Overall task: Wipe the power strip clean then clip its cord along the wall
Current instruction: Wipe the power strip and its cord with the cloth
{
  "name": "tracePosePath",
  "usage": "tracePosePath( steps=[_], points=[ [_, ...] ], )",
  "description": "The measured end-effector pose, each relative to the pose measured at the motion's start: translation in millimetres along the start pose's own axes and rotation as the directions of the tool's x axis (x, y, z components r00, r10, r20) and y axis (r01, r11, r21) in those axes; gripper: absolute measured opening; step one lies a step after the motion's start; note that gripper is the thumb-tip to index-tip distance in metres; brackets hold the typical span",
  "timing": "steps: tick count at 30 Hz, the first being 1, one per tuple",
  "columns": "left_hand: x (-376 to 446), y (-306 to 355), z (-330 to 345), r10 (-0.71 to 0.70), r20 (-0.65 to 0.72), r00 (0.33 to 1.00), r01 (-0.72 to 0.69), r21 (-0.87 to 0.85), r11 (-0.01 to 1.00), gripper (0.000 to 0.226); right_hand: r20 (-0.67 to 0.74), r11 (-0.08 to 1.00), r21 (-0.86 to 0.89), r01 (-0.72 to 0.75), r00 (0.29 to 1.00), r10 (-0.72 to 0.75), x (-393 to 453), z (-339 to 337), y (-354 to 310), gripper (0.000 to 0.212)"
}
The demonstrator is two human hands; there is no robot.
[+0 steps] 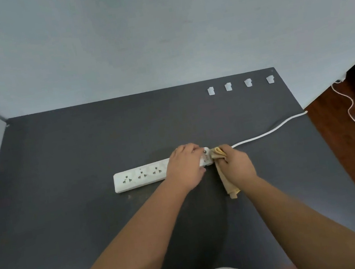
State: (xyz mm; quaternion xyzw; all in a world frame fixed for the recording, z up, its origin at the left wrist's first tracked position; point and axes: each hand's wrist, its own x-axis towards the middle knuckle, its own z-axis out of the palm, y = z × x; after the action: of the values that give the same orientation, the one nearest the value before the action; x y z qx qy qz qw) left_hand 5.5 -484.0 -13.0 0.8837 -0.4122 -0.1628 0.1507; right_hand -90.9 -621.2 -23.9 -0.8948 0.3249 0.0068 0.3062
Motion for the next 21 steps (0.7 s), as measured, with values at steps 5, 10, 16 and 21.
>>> tracePosePath(
  steps=[5,10,16,21],
  points=[
    [18,14,20,-0.147,-0.027,0.989,0.144,-0.097,0.985,0.057,0.023,0.998,-0.055,0.034,0.999,-0.032,17,-10,19,0.013],
    [19,15,22,-0.215,-0.046,0.976,0.206,-0.150,0.967,0.052,-0.074,0.978,-0.102,-0.184,0.981,0.177,47,-59,71,0.016],
    [22,18,23,-0.257,-0.044,0.965,0.245,-0.187,0.951,0.051,0.206,0.979,-0.099,0.176,0.966,-0.153,31,-12,16,0.013],
    [21,15,23,-0.281,-0.021,0.959,0.272,-0.200,0.941,0.050,0.070,0.979,-0.205,-0.009,0.997,0.024,62,-57,68,0.016]
  ],
)
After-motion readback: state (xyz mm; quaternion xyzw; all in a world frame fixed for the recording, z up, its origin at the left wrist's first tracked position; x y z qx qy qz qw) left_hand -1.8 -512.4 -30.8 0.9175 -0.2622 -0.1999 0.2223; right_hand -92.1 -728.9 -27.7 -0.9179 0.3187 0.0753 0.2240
